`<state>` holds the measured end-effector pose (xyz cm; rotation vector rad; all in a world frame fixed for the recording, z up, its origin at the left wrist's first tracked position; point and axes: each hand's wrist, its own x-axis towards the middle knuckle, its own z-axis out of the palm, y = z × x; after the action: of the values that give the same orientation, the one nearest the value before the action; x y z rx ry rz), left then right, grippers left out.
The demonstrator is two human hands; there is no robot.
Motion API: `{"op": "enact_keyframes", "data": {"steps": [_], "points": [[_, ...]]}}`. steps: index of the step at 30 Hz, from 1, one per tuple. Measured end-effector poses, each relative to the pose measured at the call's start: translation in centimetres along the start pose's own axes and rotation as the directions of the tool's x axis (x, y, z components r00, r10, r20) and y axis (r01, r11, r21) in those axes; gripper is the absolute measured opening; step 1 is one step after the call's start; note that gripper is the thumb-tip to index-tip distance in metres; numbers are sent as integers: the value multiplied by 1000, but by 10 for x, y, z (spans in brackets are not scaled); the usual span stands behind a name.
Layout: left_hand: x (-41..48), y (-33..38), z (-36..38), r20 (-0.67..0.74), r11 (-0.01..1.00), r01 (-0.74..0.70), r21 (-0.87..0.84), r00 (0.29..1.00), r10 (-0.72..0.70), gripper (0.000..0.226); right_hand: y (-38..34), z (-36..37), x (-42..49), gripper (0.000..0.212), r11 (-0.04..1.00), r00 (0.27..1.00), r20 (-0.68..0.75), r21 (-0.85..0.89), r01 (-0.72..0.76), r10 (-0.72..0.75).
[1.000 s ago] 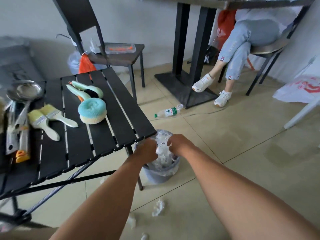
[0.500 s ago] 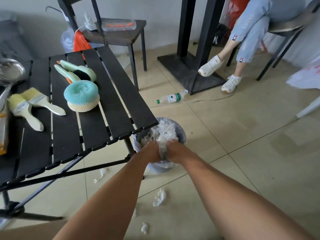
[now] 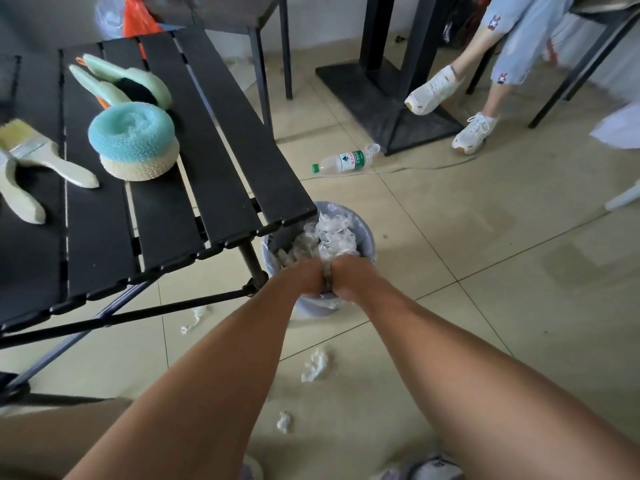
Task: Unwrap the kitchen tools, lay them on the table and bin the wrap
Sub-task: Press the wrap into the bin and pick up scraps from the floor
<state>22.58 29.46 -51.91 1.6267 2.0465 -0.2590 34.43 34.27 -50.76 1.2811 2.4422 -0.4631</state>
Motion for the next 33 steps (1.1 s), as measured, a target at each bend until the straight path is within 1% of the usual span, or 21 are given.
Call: {"op": "enact_keyframes", "data": {"steps": [3,5,8,11,12,14,17,18,19,22,23,25,26,28,31,33], "points": [[-8,-5,-1,-43,999,-36,0,998,36,35,2,-11,-15,24,1000,1000,-9,27,9,-8],[-18,-7,-4,-53,1000,-18,-23,998,17,37,2,-20,-28,31,998,1000,-23,67,21,-19],[-40,-12,-6,-127,995,-52,-82,991,42,40,-1,-37,-52,35,1000,999,-26,15,21,-20],[-73,-14,-12,-213,989,-133,-57,970,118,48,-4,-51,-77,35,999,998,-56,-34,17,-19],[-86,-15,-13,-245,987,-153,-44,960,137,52,-5,-54,-87,35,999,998,-65,-45,21,-24],[-109,-18,-16,-333,984,-151,-91,936,113,56,-8,-55,-102,36,998,994,-92,-44,47,-51],[-141,-28,-11,-497,980,-170,-105,863,97,51,-16,-48,-124,38,994,989,-108,-39,100,-104],[-148,-33,-7,-526,978,-176,-115,846,91,49,-20,-43,-129,39,993,988,-97,-33,114,-117],[-154,-38,-2,-531,976,-173,-129,844,80,45,-23,-37,-132,39,992,989,-77,-21,123,-124],[-165,-53,19,-429,985,-82,-150,903,9,29,-32,-17,-138,40,991,991,12,7,134,-134],[-168,-59,30,-402,981,-63,-183,915,-16,27,-35,-10,-139,41,991,990,50,10,134,-134],[-173,-73,59,-362,961,-39,-275,930,-66,35,-37,8,-136,41,991,986,107,-5,132,-130],[-175,-80,74,-334,957,-29,-287,940,-71,43,-36,16,-133,42,992,984,124,-12,128,-125],[-178,-90,103,-235,963,17,-267,968,-83,54,-35,33,-126,45,993,979,169,-12,119,-115],[-181,-97,134,-53,951,121,-283,989,-141,55,-35,57,-114,43,993,971,209,11,120,-120],[-180,-103,151,31,960,155,-231,988,-152,53,-39,72,-105,38,991,967,221,22,128,-130]]}}
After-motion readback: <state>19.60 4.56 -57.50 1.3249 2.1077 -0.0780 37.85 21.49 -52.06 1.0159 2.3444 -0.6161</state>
